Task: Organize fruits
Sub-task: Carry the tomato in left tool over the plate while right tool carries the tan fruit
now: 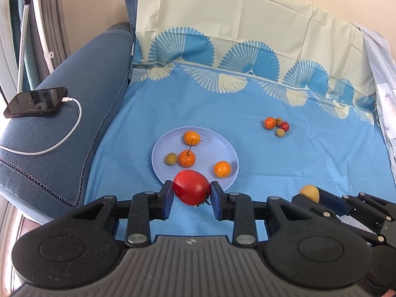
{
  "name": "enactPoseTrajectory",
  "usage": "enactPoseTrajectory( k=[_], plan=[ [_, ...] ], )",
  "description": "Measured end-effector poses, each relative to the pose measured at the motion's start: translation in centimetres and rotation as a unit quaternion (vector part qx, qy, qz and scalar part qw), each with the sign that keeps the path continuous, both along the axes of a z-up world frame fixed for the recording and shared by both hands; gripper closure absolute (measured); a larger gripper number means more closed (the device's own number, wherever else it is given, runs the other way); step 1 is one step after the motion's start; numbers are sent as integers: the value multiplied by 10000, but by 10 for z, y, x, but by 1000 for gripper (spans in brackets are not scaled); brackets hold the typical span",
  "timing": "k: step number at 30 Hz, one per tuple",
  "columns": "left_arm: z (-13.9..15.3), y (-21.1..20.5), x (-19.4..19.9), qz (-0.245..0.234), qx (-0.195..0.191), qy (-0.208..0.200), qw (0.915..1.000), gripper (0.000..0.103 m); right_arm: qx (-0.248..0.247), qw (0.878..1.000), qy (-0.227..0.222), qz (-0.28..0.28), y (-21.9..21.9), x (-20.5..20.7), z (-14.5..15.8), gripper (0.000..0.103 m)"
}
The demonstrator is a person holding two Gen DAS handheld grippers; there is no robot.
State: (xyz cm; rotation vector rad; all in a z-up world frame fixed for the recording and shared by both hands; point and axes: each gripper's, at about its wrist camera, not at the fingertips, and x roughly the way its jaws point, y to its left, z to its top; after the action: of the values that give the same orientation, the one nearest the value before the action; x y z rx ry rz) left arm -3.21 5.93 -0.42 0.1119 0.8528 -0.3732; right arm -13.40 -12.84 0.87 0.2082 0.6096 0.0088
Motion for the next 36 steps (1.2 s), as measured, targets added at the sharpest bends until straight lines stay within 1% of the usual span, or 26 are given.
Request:
enactPoseTrajectory(
  k=[19,27,36],
  plan=[
    [-15,-11,29,36,95,188,9998,68,143,9997,177,39,-7,31,-11,77],
    [-32,-21,61,98,246,369,9990,68,271,9990,358,72,-10,62,-24,77],
    [-58,-38,106,75,391,586,9975,68,347,9976,590,63,-21,111,-44,77]
  ],
)
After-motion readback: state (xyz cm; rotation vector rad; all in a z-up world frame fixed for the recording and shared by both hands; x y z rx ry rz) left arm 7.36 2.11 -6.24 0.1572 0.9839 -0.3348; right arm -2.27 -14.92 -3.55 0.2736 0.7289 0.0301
